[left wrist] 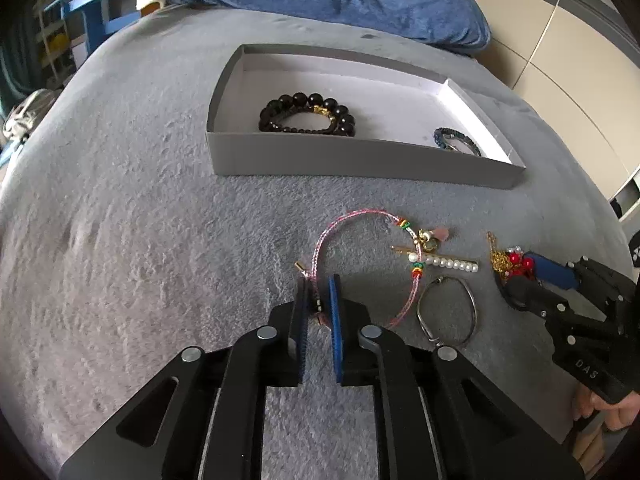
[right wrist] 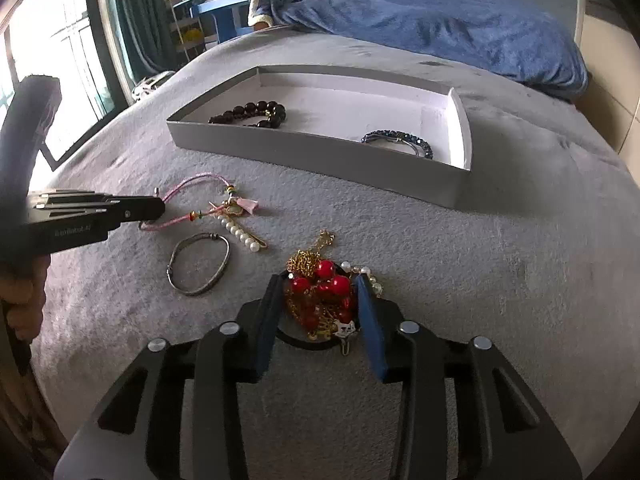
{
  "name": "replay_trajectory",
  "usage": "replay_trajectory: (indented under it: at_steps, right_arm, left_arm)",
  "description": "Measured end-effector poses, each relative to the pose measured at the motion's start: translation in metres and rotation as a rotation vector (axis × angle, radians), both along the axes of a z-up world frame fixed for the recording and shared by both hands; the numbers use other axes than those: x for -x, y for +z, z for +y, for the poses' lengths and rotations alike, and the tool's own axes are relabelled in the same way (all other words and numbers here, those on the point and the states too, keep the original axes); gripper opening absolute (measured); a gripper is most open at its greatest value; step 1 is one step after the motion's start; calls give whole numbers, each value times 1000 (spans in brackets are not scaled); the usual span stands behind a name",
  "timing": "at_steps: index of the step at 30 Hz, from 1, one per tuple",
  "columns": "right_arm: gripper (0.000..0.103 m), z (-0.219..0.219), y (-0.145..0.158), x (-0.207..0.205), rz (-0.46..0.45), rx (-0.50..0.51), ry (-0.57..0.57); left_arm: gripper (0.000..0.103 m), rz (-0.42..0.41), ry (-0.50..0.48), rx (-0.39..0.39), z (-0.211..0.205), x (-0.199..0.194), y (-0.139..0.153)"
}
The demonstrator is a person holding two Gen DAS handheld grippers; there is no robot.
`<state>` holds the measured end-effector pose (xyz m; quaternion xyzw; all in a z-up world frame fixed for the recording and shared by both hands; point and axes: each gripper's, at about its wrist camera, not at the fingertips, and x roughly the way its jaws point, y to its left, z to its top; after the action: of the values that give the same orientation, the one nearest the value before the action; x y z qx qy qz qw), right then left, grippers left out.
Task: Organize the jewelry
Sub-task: 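Grasp the red beaded charm with the right tool while the left tool lifts the pink bracelet, then carry the pink bracelet with the left tool while the right tool carries the red charm toward the tray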
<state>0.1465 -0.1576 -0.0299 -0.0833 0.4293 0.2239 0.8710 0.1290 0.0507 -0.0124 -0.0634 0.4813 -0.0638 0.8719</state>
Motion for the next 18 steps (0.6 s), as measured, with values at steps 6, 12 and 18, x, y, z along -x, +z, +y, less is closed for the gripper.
replay_trajectory:
  at_steps: [6,12,18]
  right_arm:
    - [14,-4,11,0,-26,-45,0]
    - [14,-23,30,-3,-57,-199,-41]
    - [14,-49,55,-6,-93,-425,-62]
  left_arm:
    - [15,-11,1,-13,-5,-6,-3]
    - [5,-38,-35,-18,-11,-9,2]
    - [5,-119,-49,-13,-14,-3,21]
